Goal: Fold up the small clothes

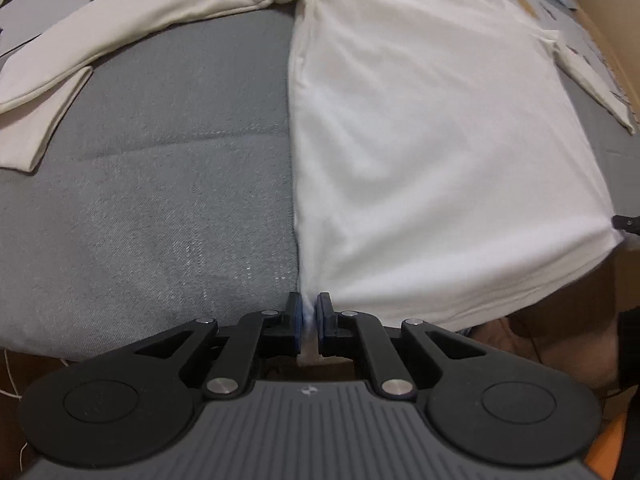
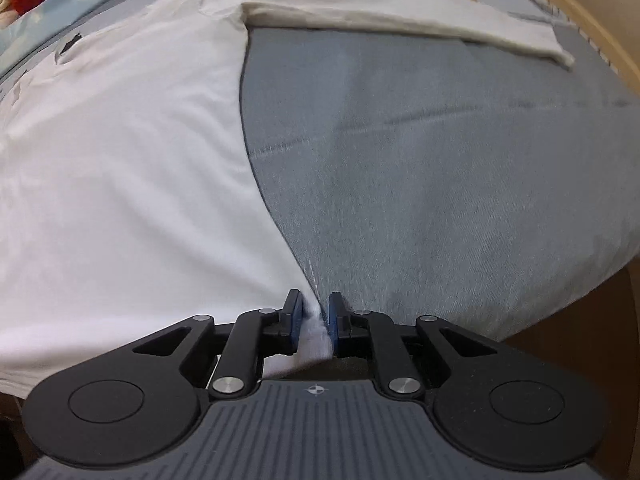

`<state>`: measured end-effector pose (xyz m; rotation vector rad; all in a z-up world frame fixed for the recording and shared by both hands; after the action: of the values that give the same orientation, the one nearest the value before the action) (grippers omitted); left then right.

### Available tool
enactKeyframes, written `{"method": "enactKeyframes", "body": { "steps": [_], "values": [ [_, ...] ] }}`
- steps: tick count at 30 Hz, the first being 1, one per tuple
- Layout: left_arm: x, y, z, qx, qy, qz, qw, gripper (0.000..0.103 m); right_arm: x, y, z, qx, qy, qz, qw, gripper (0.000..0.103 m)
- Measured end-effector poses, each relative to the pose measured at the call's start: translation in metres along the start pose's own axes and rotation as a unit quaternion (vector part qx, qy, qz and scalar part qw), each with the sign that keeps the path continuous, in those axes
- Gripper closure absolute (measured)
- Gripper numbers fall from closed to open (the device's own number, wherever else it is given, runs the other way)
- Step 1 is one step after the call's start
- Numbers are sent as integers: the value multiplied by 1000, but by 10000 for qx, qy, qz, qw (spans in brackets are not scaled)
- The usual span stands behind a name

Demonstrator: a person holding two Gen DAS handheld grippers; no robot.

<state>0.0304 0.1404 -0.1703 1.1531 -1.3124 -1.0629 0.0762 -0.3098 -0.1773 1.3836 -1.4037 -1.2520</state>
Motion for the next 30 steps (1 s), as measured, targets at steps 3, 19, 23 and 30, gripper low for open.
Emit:
{"method": "enactKeyframes", "body": {
  "steps": [3, 19, 23, 30],
  "values": [
    [6, -6, 4, -109, -289, -230, 9993, 98, -6, 0, 2, 11, 233, 89, 9997, 98],
    [26, 5, 0, 231, -618, 154, 9977, 95, -18, 27, -12, 944, 338, 189, 9948, 75],
    [30, -11, 8, -124, -868, -167, 9960, 92, -20, -6, 3, 138, 636, 551, 9964, 68],
    [-26, 55, -19, 1364, 740, 193, 9877, 83, -28, 81, -41, 1917, 449, 80, 9804, 65]
  ]
}}
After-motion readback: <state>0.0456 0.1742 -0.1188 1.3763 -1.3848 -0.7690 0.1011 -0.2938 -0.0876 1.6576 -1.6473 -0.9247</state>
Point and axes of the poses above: each gripper's, at about its wrist camera, not at the fingertips, and y roughly against the way its jaws point, x to its right, z to its underside, the point moved 7 cm from there along -y, roughly the way its jaws point, and after that the axes turned 8 degrees about -x, right-handed, at the moved point
